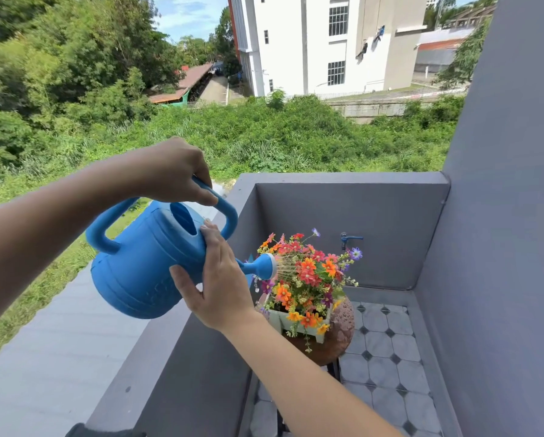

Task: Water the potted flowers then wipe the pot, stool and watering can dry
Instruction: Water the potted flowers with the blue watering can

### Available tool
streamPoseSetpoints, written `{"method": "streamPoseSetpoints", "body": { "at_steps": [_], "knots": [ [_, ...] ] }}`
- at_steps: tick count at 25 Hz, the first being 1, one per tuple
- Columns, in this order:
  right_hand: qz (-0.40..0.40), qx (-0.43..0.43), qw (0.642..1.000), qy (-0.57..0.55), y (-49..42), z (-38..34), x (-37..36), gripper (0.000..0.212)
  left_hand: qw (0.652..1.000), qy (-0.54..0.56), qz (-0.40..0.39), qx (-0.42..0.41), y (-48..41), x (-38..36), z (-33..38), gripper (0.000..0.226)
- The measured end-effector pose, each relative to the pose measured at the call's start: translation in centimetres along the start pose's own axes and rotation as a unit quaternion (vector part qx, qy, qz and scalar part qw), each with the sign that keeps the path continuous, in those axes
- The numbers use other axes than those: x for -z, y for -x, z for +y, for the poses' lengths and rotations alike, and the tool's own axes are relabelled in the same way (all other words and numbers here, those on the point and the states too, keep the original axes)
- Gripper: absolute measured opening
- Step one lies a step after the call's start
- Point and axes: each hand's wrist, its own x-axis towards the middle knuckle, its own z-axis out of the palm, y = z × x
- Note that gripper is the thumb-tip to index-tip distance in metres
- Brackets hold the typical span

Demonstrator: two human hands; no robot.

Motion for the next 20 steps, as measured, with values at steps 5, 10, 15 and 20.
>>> {"method": "streamPoseSetpoints", "body": {
  "at_steps": [5, 10, 15, 20],
  "knots": [
    [0.001, -0.006, 1.0, -0.006, 0.8, 0.2, -0.1, 0.076, 1.0, -0.006, -0.021, -0.001, -0.2, -0.3, 0.3, 0.029],
    [0.019, 0.011, 0.999, 0.031, 0.8, 1.5, 1.6, 0.078, 1.0, -0.003, -0.016, -0.013, -1.0, -0.7, 1.5, 0.03],
    [0.029, 0.01, 0.999, 0.033, -1.0, 2.3, 3.0, 0.08, 0.999, 0.021, 0.021, -0.019, -2.4, -0.2, 1.5, 0.032],
    [0.019, -0.012, 1.0, 0.007, -2.3, 1.1, 2.3, 0.076, 1.0, 0.002, 0.023, -0.012, -3.0, 0.6, 0.5, 0.031]
  ]
}}
